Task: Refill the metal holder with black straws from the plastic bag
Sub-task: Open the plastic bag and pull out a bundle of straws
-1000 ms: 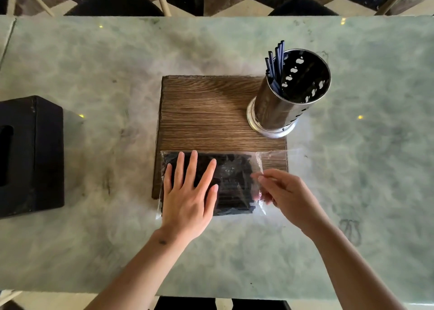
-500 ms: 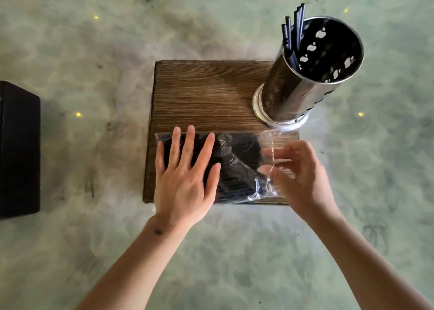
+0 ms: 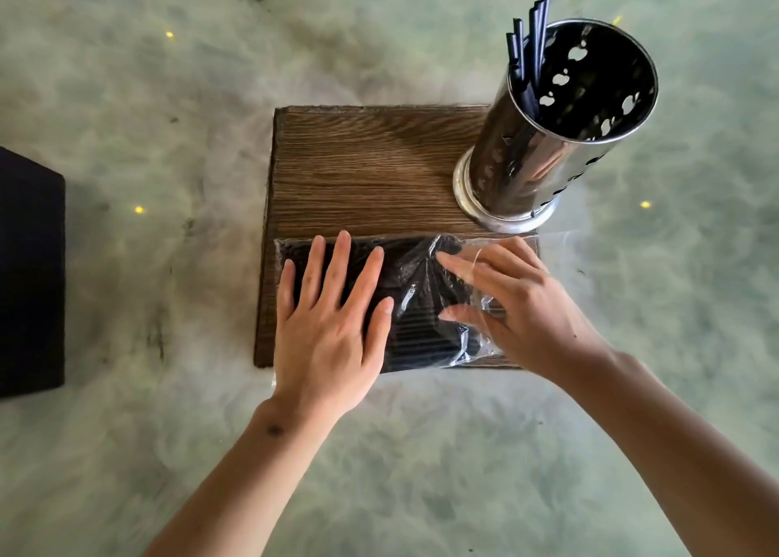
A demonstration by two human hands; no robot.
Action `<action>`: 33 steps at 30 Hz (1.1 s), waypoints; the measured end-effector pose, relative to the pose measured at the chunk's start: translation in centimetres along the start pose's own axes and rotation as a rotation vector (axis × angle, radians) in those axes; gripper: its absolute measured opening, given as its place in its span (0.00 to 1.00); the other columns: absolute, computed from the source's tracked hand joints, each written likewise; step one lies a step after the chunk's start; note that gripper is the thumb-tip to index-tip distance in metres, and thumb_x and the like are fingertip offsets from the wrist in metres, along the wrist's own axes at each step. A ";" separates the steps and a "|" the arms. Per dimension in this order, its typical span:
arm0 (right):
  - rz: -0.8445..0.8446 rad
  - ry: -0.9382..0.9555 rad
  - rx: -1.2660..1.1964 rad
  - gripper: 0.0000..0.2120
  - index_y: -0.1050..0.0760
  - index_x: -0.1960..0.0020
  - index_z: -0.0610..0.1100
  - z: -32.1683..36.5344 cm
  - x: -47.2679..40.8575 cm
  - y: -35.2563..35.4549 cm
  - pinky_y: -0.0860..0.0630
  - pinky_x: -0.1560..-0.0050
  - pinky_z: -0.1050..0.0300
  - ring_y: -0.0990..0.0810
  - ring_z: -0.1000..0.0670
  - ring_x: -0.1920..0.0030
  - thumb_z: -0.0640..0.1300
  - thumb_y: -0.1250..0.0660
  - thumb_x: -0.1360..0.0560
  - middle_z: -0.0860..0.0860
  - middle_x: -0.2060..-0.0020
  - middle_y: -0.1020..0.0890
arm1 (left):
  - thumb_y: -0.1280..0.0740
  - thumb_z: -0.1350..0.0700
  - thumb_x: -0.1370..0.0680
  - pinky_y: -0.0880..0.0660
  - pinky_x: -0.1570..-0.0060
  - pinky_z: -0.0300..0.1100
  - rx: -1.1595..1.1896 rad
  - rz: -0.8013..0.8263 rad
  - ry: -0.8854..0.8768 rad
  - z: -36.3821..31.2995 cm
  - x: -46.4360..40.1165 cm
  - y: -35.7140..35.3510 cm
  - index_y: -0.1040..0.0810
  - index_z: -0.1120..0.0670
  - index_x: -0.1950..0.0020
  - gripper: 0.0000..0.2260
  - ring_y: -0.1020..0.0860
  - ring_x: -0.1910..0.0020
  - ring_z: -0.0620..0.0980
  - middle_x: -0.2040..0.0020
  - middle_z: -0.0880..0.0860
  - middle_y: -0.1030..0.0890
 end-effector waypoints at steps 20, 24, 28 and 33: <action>0.351 0.077 0.230 0.13 0.29 0.44 0.42 3.1 -3.8 0.2 0.31 0.61 0.53 0.19 0.43 0.56 0.47 0.30 0.23 0.49 0.55 0.20 | 0.51 0.44 0.12 0.42 0.20 0.61 0.037 -0.056 0.044 -0.2 -0.1 0.4 0.28 0.50 0.22 0.24 0.35 0.19 0.60 0.20 0.57 0.30; 0.443 0.149 0.244 0.09 0.39 0.53 0.48 3.5 -4.0 0.5 0.26 0.61 0.52 0.20 0.42 0.61 0.47 0.38 0.20 0.53 0.61 0.34 | 0.50 0.45 0.12 0.40 0.21 0.62 0.052 -0.075 0.038 -0.3 0.1 0.5 0.27 0.51 0.22 0.24 0.34 0.19 0.60 0.20 0.58 0.29; 0.477 0.169 0.356 0.09 0.27 0.49 0.45 3.3 -4.5 2.0 0.22 0.56 0.50 0.19 0.45 0.60 0.48 0.30 0.23 0.53 0.63 0.29 | 0.50 0.45 0.12 0.39 0.22 0.62 0.069 -0.085 0.036 -0.2 0.0 0.5 0.26 0.52 0.23 0.23 0.33 0.20 0.60 0.21 0.57 0.28; 0.563 -0.001 0.374 0.10 0.34 0.42 0.47 2.4 -3.8 2.6 0.24 0.61 0.49 0.21 0.45 0.58 0.46 0.35 0.20 0.53 0.59 0.22 | 0.50 0.45 0.12 0.40 0.21 0.62 0.067 -0.094 0.034 -0.2 0.1 0.3 0.26 0.52 0.24 0.23 0.33 0.20 0.60 0.21 0.58 0.28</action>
Point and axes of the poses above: each hand's wrist, its own x-axis away from the middle knuckle, its own y-axis out of the back of the hand, z = x × y, the point moved 3 cm from there along -x, towards the middle knuckle
